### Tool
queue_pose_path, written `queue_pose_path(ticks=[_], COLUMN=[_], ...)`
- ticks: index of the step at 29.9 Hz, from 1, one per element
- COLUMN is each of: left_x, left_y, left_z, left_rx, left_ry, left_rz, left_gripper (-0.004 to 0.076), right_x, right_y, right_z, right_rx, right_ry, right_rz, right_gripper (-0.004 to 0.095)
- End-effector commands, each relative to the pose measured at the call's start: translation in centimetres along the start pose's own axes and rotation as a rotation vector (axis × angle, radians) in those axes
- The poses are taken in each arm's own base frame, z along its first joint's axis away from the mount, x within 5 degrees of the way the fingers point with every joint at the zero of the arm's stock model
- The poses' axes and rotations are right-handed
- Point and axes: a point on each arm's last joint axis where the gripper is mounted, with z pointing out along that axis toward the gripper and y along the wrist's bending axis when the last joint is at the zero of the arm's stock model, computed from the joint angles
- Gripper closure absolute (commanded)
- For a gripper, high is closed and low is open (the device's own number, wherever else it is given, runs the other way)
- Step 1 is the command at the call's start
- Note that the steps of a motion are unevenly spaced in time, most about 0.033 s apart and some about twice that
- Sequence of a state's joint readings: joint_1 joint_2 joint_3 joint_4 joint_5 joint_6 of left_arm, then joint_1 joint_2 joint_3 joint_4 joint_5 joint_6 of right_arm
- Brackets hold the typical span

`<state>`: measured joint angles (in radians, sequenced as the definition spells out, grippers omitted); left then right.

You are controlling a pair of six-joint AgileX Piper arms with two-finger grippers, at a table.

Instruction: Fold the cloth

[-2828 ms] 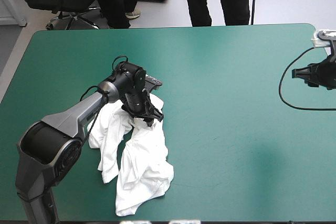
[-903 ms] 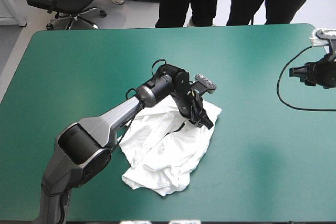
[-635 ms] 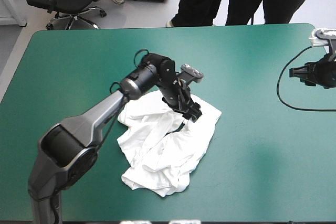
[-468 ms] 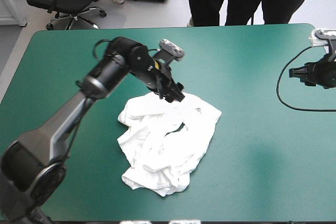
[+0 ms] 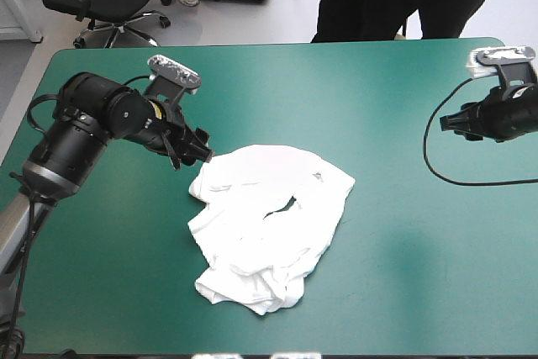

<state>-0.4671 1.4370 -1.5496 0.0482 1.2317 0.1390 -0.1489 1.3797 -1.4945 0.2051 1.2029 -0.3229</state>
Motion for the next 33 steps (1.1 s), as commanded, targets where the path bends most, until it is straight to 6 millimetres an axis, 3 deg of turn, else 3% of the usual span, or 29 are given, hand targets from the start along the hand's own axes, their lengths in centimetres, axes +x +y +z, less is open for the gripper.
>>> queue_pose_path(ticks=[1, 10, 16, 21, 30, 33], left_x=[1.1, 1.0, 1.0, 0.9, 1.3, 1.2], left_y=[0.7, 3.2, 2.7, 2.5, 1.9, 1.8], left_z=[0.8, 8.2, 13.0, 15.2, 18.4, 18.6], left_rx=[-0.015, -0.045, 0.037, 0.070, 0.135, 0.148], left_ry=[0.044, 0.182, 0.273, 0.295, 0.351, 0.346], left_rz=[-0.026, -0.075, -0.101, -0.102, -0.145, -0.156], left_gripper=[0.0167, 0.0167, 0.0167, 0.0176, 0.0323, 0.0439], right_x=[-0.7, -0.9, -0.9, -0.9, -1.0, -1.0], right_y=[1.4, 2.3, 2.3, 2.3, 2.3, 2.3], right_z=[-1.8, -1.7, -1.7, -1.7, -1.7, -1.7], right_rx=[0.004, -0.009, -0.007, -0.006, -0.005, -0.005], right_ry=[-0.080, -0.084, -0.090, -0.092, -0.094, -0.094], right_rz=[-0.065, -0.099, -0.099, -0.099, -0.099, -0.099], right_gripper=[0.0471, 0.0471, 0.0471, 0.0471, 0.0471, 0.0471])
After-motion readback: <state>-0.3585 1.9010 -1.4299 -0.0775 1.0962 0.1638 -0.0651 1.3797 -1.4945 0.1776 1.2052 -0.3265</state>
